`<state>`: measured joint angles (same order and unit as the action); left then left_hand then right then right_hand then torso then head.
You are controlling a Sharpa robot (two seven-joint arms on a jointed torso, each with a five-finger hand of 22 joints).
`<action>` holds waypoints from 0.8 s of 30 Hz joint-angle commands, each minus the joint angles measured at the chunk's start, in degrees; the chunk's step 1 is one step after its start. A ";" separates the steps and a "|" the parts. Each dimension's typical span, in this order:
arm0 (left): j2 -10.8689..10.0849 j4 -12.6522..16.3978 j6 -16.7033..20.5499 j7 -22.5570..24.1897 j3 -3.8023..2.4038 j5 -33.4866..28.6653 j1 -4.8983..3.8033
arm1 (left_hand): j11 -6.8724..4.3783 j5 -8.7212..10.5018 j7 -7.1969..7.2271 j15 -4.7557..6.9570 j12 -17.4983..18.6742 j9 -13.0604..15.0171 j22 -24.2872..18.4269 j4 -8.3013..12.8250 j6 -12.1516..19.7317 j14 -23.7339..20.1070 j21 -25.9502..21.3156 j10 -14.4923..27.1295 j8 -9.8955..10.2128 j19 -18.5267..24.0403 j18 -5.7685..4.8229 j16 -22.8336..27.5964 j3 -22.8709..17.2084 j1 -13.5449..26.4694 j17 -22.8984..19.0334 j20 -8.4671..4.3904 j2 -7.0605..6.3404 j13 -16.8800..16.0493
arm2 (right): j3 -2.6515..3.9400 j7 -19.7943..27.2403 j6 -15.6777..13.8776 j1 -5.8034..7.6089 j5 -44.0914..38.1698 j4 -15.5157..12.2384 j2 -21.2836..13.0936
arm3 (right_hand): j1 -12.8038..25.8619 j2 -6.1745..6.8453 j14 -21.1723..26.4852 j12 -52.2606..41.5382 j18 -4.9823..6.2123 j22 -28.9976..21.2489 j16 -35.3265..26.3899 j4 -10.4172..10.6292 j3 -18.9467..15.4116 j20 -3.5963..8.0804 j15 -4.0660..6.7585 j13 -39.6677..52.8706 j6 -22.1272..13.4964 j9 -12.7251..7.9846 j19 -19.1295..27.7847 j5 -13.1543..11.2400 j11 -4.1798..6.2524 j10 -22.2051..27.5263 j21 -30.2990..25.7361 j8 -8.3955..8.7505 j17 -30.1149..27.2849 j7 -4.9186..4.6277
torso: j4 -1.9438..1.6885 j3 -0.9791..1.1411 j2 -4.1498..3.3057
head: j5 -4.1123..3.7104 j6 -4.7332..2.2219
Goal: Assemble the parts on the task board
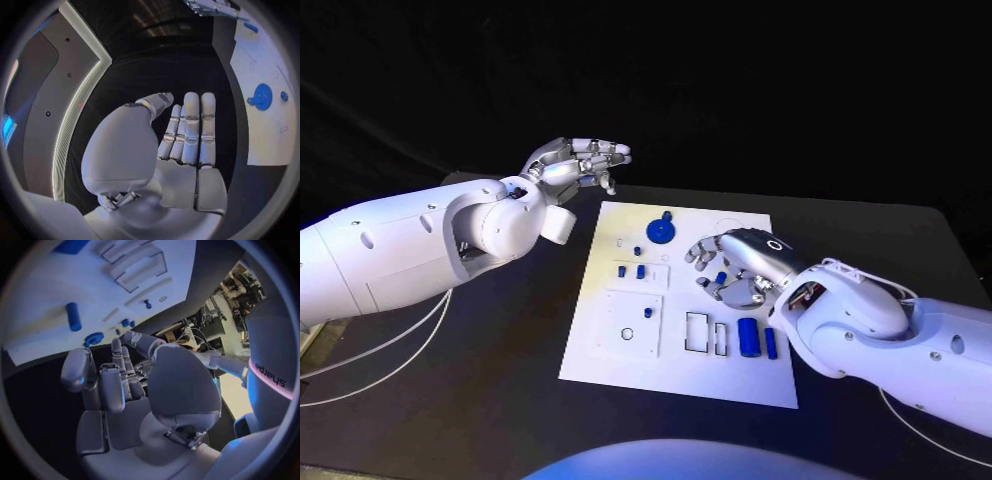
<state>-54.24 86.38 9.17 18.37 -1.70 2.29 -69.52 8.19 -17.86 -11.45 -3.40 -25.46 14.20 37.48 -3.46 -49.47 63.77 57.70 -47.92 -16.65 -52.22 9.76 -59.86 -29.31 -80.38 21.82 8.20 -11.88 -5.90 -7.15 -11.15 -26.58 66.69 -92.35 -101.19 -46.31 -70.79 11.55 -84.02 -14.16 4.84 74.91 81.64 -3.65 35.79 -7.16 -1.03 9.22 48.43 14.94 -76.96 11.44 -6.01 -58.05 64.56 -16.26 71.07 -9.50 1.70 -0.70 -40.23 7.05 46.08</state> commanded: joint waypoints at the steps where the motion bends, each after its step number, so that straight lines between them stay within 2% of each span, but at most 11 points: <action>1: 0.04 0.05 -1.04 0.29 0.00 -0.21 -0.03 | -0.01 0.01 -0.04 0.04 0.06 -0.08 0.10 0.40 0.55 -0.30 0.08 0.37 -0.36 0.07 0.78 -0.38 -0.08 0.68 -0.09 0.48 0.05 0.05 | 0.01 -0.52 6.23 1.12 3.88 1.14 -0.94 | 0.94 0.88 -1.54 0.60 1.02 3.03 -0.40 0.76 -2.01 -0.18 -0.57 -0.56 -1.13 -0.09 0.87 0.81 -0.28 1.70 -1.96 0.63 -0.66 -0.15 | 0.29 -0.21 0.18 | -0.51 -0.35; 4: 0.07 0.04 -1.17 0.36 0.04 -0.21 -0.02 | -0.01 0.01 -0.04 0.04 0.06 -0.08 0.10 0.40 0.55 -0.30 0.08 0.37 -0.36 0.07 0.78 -0.38 -0.08 0.68 -0.09 0.48 0.05 0.05 | 0.04 -0.54 10.07 2.01 3.91 2.37 -1.81 | 1.27 1.75 -0.77 1.15 1.63 1.29 -1.11 1.65 -5.26 -0.51 -0.90 -1.32 -2.83 -0.24 2.53 1.14 -0.64 4.38 -5.74 1.65 -2.14 0.42 | 0.27 -0.23 0.20 | -0.56 -0.44; 5: 0.07 0.04 -1.20 0.37 0.05 -0.21 -0.02 | -0.01 0.01 -0.03 0.04 0.03 -0.08 0.10 0.41 0.56 -0.31 0.08 0.40 -0.38 0.08 0.78 -0.39 -0.08 0.67 -0.09 0.48 0.06 0.05 | 0.05 -0.58 11.09 2.16 3.78 2.62 -1.97 | 0.99 1.74 -0.31 1.10 1.90 0.45 -1.46 2.10 -7.13 -0.72 -1.15 -1.69 -3.43 -0.20 3.25 1.01 -0.91 5.62 -7.53 1.97 -2.93 0.90 | 0.24 -0.23 0.21 | -0.55 -0.44; 7: 0.07 0.02 -1.24 0.38 0.08 -0.21 -0.02 | -0.01 0.01 -0.03 0.04 0.03 -0.08 0.10 0.41 0.56 -0.31 0.08 0.40 -0.38 0.08 0.78 -0.39 -0.08 0.67 -0.09 0.48 0.06 0.05 | 0.06 -0.72 13.35 2.39 3.41 3.08 -2.23 | 0.70 1.71 -0.09 0.97 2.01 0.01 -1.56 2.40 -8.54 -0.87 -1.30 -1.94 -3.64 -0.13 3.57 0.92 -1.08 6.42 -8.47 2.09 -3.22 1.19 | 0.19 -0.22 0.20 | -0.49 -0.41; 10: 0.07 0.00 -1.29 0.41 0.13 -0.21 -0.01 | -0.01 0.01 -0.03 0.04 0.03 -0.08 0.10 0.41 0.56 -0.31 0.08 0.40 -0.38 0.08 0.78 -0.39 -0.08 0.67 -0.09 0.48 0.06 0.05 | 0.06 -0.99 16.55 2.60 2.64 3.60 -2.39 | -0.36 1.19 0.45 0.43 2.28 -0.93 -1.78 3.15 -12.21 -1.19 -1.64 -2.54 -3.51 0.17 4.19 0.72 -1.45 8.09 -10.48 2.04 -3.96 1.32 | 0.18 -0.28 0.20 | -0.52 -0.40; 13: 0.07 -0.06 -1.31 0.44 0.15 -0.21 0.01 | -0.01 0.01 -0.03 0.04 0.03 -0.08 0.10 0.41 0.56 -0.31 0.08 0.40 -0.38 0.08 0.78 -0.39 -0.08 0.67 -0.09 0.48 0.06 0.05 | 0.06 -1.32 18.59 2.70 1.58 4.10 -2.24 | -1.45 0.52 0.51 -0.28 2.27 -0.98 -1.68 3.34 -13.63 -1.27 -1.67 -2.72 -3.25 0.35 4.00 0.86 -1.44 8.21 -10.58 1.91 -3.94 1.21 | 0.24 -0.31 0.14 | -0.55 -0.44; 17: 0.08 -0.10 -1.33 0.46 0.17 -0.21 0.05 | -0.01 0.01 -0.03 0.04 0.03 -0.08 0.10 0.41 0.56 -0.31 0.08 0.40 -0.38 0.08 0.78 -0.39 -0.08 0.67 -0.09 0.48 0.06 0.05 | 0.01 -1.46 19.32 2.72 0.59 4.81 -1.67 | -2.26 -0.01 0.36 -0.94 2.17 -0.73 -1.47 3.34 -13.98 -1.20 -1.56 -2.79 -2.94 0.47 3.51 0.97 -1.31 7.86 -10.02 1.78 -3.66 0.95 | 0.29 -0.19 0.09 | -0.52 -0.37; 21: 0.09 -0.11 -1.32 0.51 0.18 -0.21 0.07 | -0.01 0.01 -0.03 0.04 0.03 -0.08 0.10 0.41 0.56 -0.31 0.08 0.40 -0.38 0.08 0.78 -0.39 -0.08 0.67 -0.09 0.48 0.06 0.05 | -0.09 -1.18 18.69 2.59 0.16 5.26 -0.83 | -3.26 -0.83 -0.15 -2.01 1.91 -0.11 -1.01 3.40 -13.99 -0.94 -1.23 -2.92 -1.98 0.68 2.40 1.06 -0.95 6.83 -8.62 1.40 -2.91 0.69 | 0.24 -0.18 0.09 | -0.46 -0.33; 23: 0.10 -0.11 -1.29 0.52 0.18 -0.21 0.08 | -0.01 0.01 -0.03 0.04 0.03 -0.08 0.10 0.41 0.56 -0.31 0.08 0.40 -0.38 0.08 0.78 -0.39 -0.08 0.67 -0.09 0.48 0.06 0.05 | -0.12 -1.01 17.95 2.51 0.06 5.44 -0.46 | -3.88 -1.39 -0.60 -2.65 1.66 0.48 -0.67 3.40 -13.50 -0.69 -0.96 -3.02 -1.31 0.75 1.48 0.54 -0.65 5.79 -7.32 1.23 -2.27 0.55 | 0.19 -0.17 0.11 | -0.45 -0.29; 24: 0.10 -0.11 -1.29 0.53 0.18 -0.21 0.08 | -0.01 0.01 -0.03 0.04 0.03 -0.08 0.10 0.41 0.56 -0.31 0.08 0.40 -0.38 0.08 0.78 -0.39 -0.08 0.67 -0.09 0.48 0.06 0.05 | -0.14 -0.93 17.49 2.45 0.04 5.58 -0.24 | -4.38 -2.01 -1.06 -3.07 1.47 0.96 -0.30 3.44 -12.67 -0.41 -0.75 -3.16 -0.74 0.76 0.73 -0.75 -0.41 4.74 -6.28 1.15 -1.49 0.36 | 0.18 -0.18 0.10 | -0.47 -0.29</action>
<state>-54.23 86.21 8.88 18.40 -1.50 2.29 -69.44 8.19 -17.86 -11.45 -3.40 -25.46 14.20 37.52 -3.39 -49.47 63.77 57.70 -47.93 -16.65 -52.22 9.76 -59.85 -29.24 -80.38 21.78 8.20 -11.88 -5.91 -7.29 -12.10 -9.93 69.22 -90.85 -95.75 -46.72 -74.85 9.53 -83.94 -17.09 6.65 74.95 81.15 -0.19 22.75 -7.65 -2.13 6.09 47.52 15.64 -76.01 11.03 -6.50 -53.00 57.98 -14.83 69.30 -9.13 1.94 -0.90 -40.11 6.58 45.75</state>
